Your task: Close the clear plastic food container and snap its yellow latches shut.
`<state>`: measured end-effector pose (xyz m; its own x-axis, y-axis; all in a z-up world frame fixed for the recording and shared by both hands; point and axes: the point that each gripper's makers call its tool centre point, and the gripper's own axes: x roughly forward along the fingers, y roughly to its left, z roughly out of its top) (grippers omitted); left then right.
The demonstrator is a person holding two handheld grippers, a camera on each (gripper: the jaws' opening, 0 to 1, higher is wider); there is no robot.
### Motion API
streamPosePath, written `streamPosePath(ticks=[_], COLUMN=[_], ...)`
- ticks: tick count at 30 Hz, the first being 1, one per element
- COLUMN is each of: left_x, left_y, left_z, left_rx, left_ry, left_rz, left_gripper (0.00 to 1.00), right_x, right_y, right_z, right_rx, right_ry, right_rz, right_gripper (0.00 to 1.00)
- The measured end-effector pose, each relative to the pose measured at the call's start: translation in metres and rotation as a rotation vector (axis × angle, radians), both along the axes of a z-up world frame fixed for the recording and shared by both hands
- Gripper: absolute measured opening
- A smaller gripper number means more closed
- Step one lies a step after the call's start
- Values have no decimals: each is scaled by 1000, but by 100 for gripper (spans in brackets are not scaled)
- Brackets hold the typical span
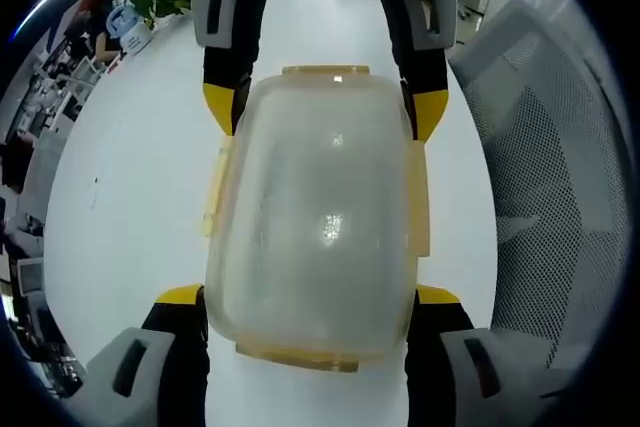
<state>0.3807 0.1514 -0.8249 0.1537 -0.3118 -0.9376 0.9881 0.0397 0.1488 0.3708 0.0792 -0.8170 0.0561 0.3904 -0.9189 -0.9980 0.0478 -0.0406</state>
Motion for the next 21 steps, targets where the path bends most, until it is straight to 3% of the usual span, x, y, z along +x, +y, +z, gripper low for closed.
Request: streamPosePath(ticks=[21], left_x=[21], left_y=[-1], left_z=[-1], left_rx=[-23], left_ry=[-3], left_rz=[23], left_gripper=[83], right_x=[22], right_y=[1], right_z=[-1], right_rx=[-10], right_ry=[2], right_rz=[19], right_gripper=[78])
